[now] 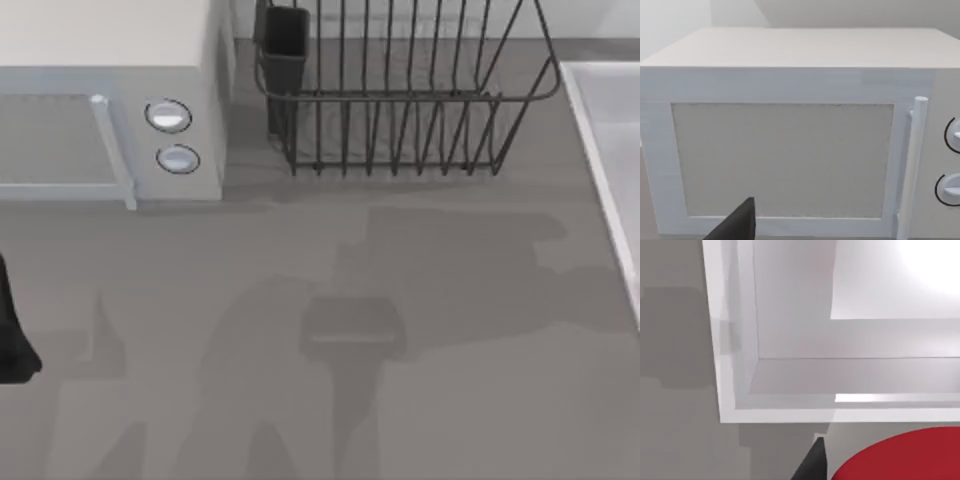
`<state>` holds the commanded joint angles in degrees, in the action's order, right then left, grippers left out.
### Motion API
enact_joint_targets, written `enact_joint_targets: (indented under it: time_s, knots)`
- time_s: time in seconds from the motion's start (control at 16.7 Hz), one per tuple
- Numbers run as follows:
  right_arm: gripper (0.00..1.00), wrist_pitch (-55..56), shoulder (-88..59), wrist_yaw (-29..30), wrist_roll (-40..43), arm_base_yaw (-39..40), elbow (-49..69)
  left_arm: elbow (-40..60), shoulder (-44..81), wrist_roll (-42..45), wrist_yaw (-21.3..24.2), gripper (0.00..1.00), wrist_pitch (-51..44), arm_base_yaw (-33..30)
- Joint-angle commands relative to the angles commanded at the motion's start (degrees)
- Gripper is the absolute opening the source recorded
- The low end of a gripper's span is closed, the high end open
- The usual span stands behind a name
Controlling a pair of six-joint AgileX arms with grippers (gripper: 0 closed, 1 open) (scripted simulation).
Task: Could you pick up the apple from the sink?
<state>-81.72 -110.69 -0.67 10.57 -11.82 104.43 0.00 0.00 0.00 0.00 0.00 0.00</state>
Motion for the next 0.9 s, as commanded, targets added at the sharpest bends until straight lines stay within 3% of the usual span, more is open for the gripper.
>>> enact_joint_targets:
  time_s: [0.6, 0.9]
  knots:
    - [0.0, -4.0, -9.2, 0.7, -36.2, 36.4, 11.0, 0.0, 0.0, 0.0, 0.0, 1.0, 0.0, 0.0]
    - [0.0, -4.2, -10.2, 0.8, -41.7, 41.9, 12.4, 0.0, 0.0, 0.0, 0.0, 1.0, 0.0, 0.0]
